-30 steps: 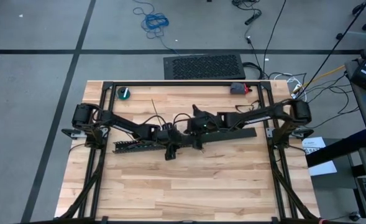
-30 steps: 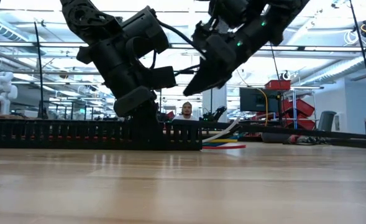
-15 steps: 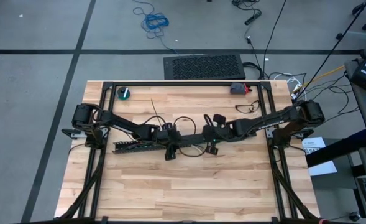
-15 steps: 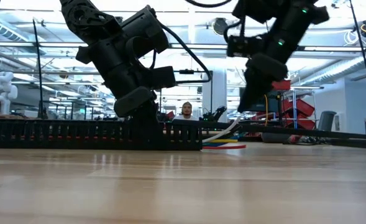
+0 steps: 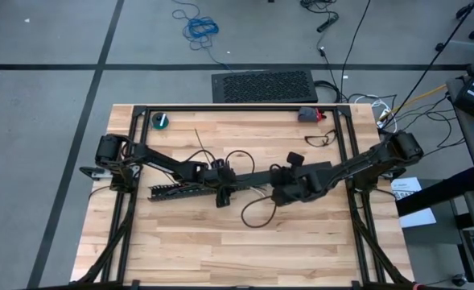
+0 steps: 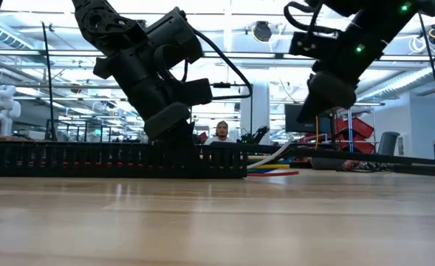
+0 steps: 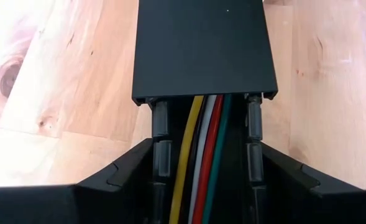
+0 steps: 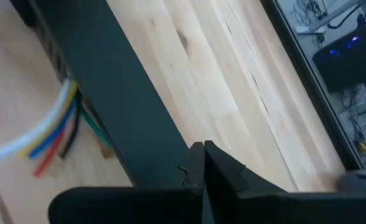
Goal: Ziptie cables
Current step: Insert the cable duct cover
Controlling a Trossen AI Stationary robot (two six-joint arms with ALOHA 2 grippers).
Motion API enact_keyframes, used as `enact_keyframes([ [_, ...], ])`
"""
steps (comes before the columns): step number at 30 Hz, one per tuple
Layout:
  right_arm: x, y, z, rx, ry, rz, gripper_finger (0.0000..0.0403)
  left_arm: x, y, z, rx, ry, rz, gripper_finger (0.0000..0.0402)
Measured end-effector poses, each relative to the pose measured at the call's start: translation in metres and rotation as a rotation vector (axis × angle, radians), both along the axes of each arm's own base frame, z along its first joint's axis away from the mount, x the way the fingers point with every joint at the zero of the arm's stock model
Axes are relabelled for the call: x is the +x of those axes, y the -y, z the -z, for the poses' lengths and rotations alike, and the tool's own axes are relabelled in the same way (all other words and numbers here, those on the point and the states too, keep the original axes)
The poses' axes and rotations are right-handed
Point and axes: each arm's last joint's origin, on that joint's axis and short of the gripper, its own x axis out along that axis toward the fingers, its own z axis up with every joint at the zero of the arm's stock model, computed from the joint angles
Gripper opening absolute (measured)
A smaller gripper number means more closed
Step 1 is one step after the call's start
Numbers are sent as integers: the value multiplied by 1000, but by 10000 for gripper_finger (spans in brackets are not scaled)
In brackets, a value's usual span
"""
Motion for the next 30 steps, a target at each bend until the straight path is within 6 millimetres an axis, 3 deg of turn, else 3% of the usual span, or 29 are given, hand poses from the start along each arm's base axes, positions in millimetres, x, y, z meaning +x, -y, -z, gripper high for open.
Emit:
enact_keyframes([
  [4, -15, 6, 7, 4, -16, 55, 0, 1, 0, 0, -1, 7, 1, 224],
  [9, -38, 20, 19, 80, 203, 71, 0, 1, 0, -1, -16, 14, 12, 225],
  [17, -60, 41, 26, 423, 704, -382, 0, 2, -4, -1, -26, 20, 9, 225],
  [23, -57, 57, 38, 467, 621, -240, 0, 3, -9, -2, -31, 30, -3, 225],
  [30, -36, 57, 26, 424, 626, -283, 0, 3, -20, -2, -66, 39, -8, 225],
])
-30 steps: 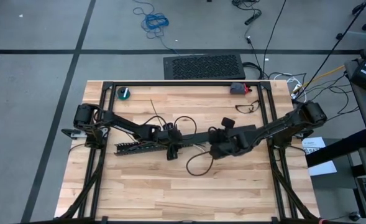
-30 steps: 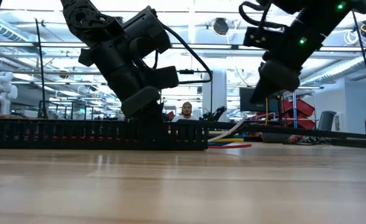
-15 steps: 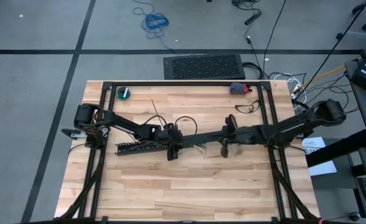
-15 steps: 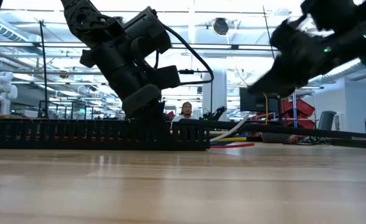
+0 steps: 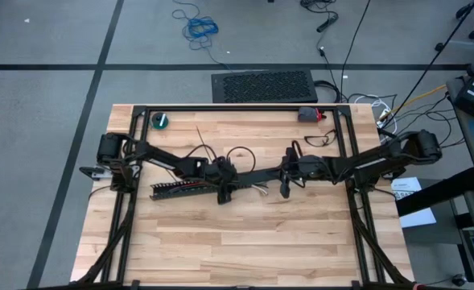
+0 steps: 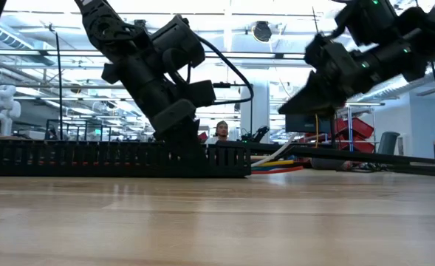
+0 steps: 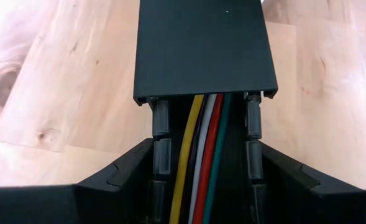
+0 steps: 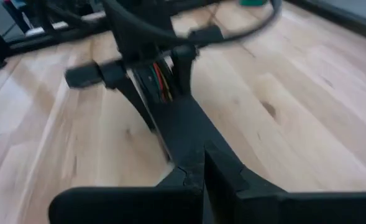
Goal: Ziptie cables
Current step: Insert the cable duct cover
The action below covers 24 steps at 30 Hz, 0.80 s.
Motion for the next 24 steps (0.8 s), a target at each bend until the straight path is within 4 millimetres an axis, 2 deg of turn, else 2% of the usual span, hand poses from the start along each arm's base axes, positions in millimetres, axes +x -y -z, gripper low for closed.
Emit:
enact_keyframes([
  [5, 9, 0, -3, -58, -69, -30, 0, 0, -4, 0, 3, 1, -11, 225],
  [11, 13, 5, 9, -41, -131, 8, 0, 0, -8, 0, 34, 1, 15, 225],
  [18, 16, 4, 13, -30, -123, 34, 0, 0, -9, 0, 55, 0, 35, 225],
  [24, 16, 16, 13, -73, -131, 49, 0, 0, -11, 0, 53, 1, 24, 225],
])
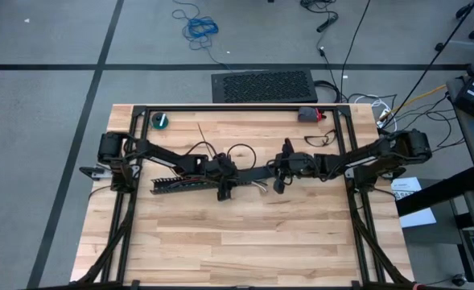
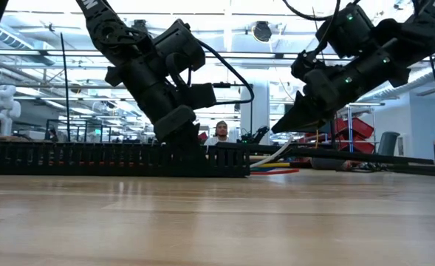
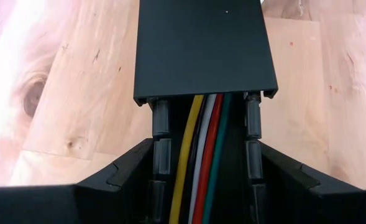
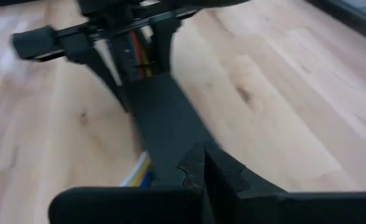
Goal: Ziptie cables
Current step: Insert the cable duct cover
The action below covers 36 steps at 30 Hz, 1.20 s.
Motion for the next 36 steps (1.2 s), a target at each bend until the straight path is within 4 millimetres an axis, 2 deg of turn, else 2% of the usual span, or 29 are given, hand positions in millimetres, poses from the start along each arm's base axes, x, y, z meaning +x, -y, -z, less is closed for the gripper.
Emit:
enact_keyframes([
  [10, 0, 4, 0, -10, -4, 1, 0, 0, 0, 0, -1, 2, -5, 225],
  [22, 2, -15, -1, -115, -24, -99, 0, 2, -1, -1, 64, 19, 63, 225],
  [28, 15, -17, -17, -96, -52, -151, 0, 5, -4, -3, 80, 57, 58, 225],
  [36, 28, -14, -37, -172, -83, -184, 0, 7, -9, -5, 68, 93, 21, 225],
])
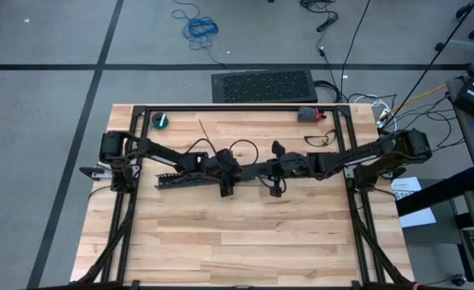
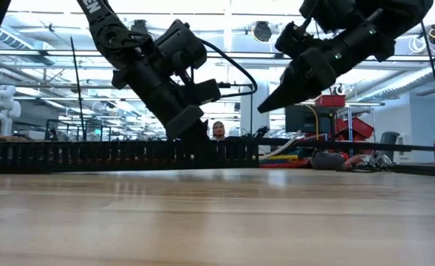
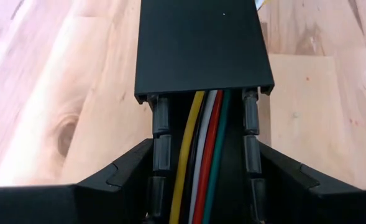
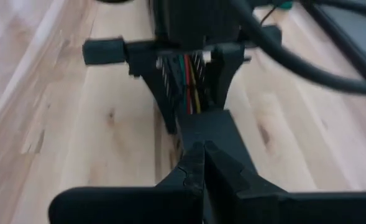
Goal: Ziptie cables
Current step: Insert the cable duct cover
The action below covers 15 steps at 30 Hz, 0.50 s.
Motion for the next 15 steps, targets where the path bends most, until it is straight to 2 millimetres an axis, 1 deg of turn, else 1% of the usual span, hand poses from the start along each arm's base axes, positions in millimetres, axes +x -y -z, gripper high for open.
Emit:
enact_keyframes([
  [7, -2, 15, 2, 12, -27, 62, 0, 0, 2, 0, 1, 1, 6, 225],
  [10, -2, 18, 4, 22, -36, 74, 0, 0, 2, 0, 0, 0, 6, 225],
  [12, 0, 19, 8, 25, -47, 78, 0, 0, 2, 0, -5, 1, 1, 225],
  [15, 3, 19, 19, 39, -84, 60, 0, 1, 2, 3, -26, 3, -5, 225],
])
